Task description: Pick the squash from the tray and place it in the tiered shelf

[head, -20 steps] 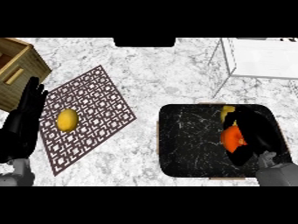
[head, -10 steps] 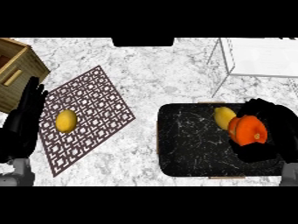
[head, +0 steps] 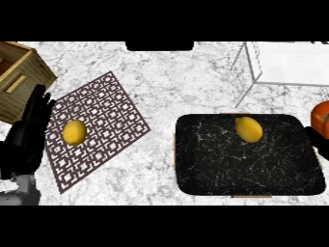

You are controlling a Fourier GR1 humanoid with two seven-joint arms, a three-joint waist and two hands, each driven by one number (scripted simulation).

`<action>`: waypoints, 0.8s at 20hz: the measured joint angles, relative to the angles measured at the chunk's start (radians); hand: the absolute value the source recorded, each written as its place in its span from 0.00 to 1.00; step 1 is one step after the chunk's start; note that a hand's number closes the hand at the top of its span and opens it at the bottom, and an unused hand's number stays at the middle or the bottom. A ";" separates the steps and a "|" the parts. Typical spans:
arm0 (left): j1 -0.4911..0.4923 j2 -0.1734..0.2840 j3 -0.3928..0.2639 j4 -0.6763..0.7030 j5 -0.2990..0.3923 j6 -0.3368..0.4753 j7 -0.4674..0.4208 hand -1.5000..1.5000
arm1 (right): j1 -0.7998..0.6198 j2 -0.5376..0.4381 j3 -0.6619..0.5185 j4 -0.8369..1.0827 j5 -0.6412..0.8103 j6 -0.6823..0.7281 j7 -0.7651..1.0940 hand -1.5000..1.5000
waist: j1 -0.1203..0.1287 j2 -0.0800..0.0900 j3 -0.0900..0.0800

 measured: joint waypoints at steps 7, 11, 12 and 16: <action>-0.030 -0.025 -0.008 0.015 -0.028 0.005 0.008 0.50 | -0.113 -0.075 -0.100 0.146 -0.020 -0.038 -0.029 1.00 | 0.006 0.002 0.000; -0.017 -0.027 -0.002 0.001 -0.032 -0.007 0.003 0.50 | -0.164 -0.090 -0.111 0.273 0.003 -0.112 -0.080 1.00 | 0.009 0.003 0.001; -0.027 -0.033 -0.005 0.007 -0.041 0.000 0.004 0.50 | -0.171 -0.101 -0.128 0.319 -0.002 -0.130 -0.115 1.00 | 0.010 0.003 0.001; -0.035 -0.031 0.009 0.016 -0.036 -0.013 0.006 0.50 | -0.218 -0.117 -0.146 0.470 0.003 -0.211 -0.198 1.00 | 0.011 0.004 0.001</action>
